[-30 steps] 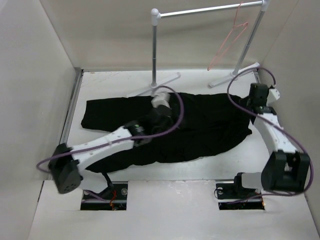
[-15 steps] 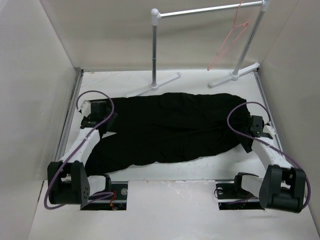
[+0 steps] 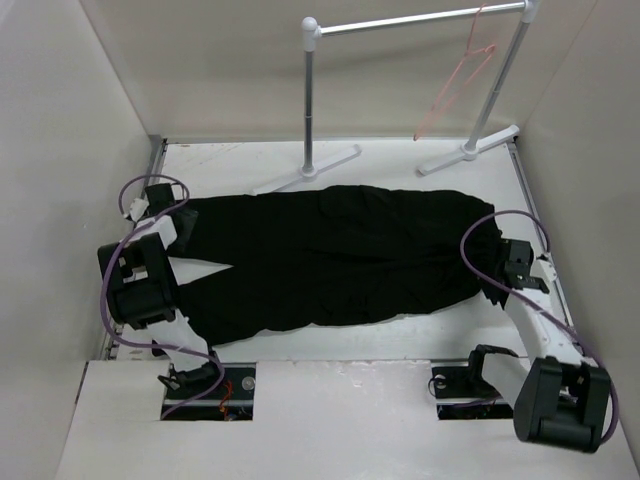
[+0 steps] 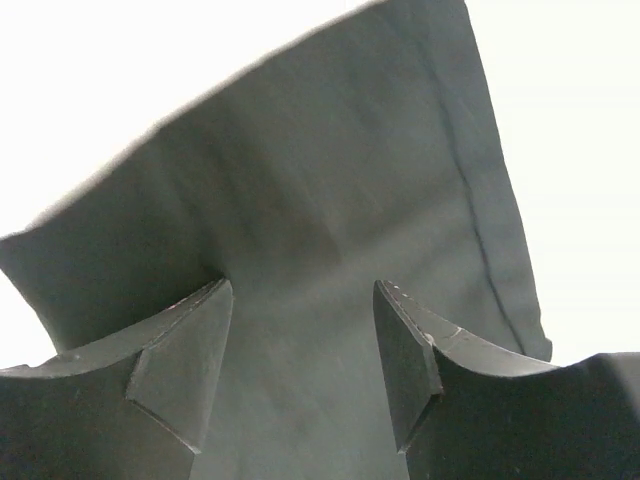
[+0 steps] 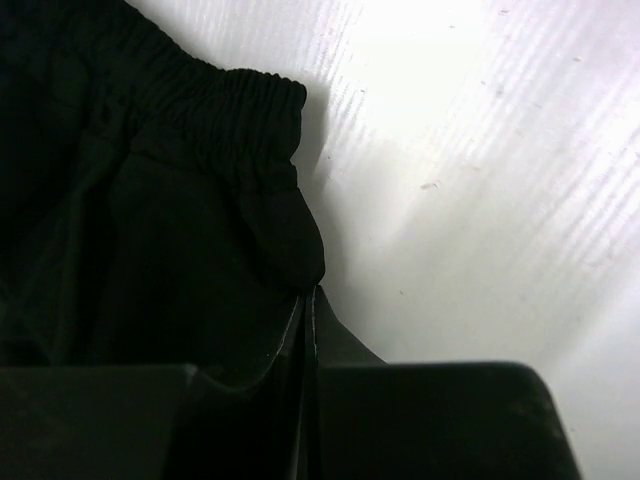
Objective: Place the trousers on the hanger
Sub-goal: Flatten out the trousers at the center of the board.
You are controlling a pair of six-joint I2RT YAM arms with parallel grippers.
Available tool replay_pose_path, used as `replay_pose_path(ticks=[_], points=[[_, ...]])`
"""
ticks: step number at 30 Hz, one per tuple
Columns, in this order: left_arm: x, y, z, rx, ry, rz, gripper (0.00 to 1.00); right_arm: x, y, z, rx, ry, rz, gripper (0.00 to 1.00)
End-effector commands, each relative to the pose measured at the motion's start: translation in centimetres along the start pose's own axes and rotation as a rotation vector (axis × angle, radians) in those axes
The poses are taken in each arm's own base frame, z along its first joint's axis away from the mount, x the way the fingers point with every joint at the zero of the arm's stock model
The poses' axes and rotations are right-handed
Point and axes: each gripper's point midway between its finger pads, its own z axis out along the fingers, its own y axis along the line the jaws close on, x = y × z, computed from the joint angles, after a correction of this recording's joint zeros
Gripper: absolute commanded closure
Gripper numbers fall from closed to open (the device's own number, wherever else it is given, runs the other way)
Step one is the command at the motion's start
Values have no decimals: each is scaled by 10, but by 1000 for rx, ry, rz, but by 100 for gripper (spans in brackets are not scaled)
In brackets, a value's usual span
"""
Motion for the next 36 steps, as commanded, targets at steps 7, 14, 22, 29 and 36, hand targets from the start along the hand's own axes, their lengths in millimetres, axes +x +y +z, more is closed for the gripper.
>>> replay_pose_path(ticks=[7,14,22,29,36], points=[[-65,30,27,-160,-66,-67,44,1,-20,-20,2,-6,68,93],[-95,-14,-18,10,-121,-88,35,0,-9,-22,-45,-2,16,69],[-29,61,-132,-46,-94,-19,38,20,29,-58,-257,10,-110,29],[-4,171,-143,-353,-115,74,40,50,50,-88,-412,68,-226,31],[-13,177,-102,-404,-65,63,44,65,64,-104,-506,126,-301,30]])
